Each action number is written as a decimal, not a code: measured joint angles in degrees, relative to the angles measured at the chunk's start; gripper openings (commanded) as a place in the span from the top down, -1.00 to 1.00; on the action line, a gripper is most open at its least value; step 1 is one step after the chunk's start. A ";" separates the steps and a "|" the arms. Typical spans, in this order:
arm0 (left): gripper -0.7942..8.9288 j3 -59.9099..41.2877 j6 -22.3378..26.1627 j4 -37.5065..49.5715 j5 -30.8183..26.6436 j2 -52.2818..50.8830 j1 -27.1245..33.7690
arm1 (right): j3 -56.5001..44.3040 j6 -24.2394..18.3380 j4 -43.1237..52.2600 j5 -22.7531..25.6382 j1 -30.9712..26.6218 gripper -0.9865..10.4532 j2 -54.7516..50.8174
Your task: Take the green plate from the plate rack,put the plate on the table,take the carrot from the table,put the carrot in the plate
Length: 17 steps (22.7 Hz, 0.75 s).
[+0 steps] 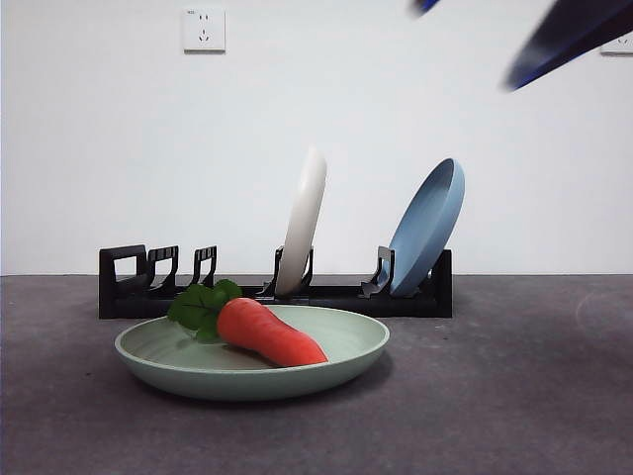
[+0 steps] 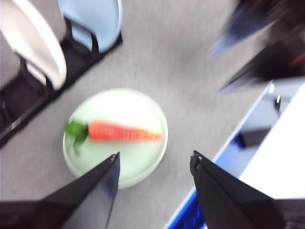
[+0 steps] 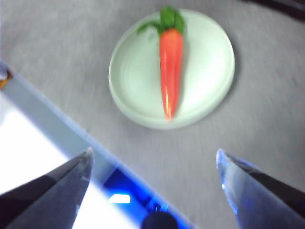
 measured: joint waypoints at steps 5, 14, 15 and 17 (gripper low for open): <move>0.33 0.00 0.00 -3.56 3.65 0.02 0.00 | 0.00 0.00 -7.54 0.00 0.00 0.07 -6.51; 0.85 0.00 0.02 -4.31 5.88 0.00 0.00 | 0.00 -0.04 -10.84 0.00 0.00 0.84 -9.99; 0.85 0.00 0.02 -4.31 5.88 0.00 0.00 | 0.00 -0.07 -10.84 0.00 0.00 0.84 -9.97; 0.85 0.00 0.00 -4.31 5.86 0.00 0.00 | 0.00 -0.11 -10.80 0.02 0.00 0.82 -9.97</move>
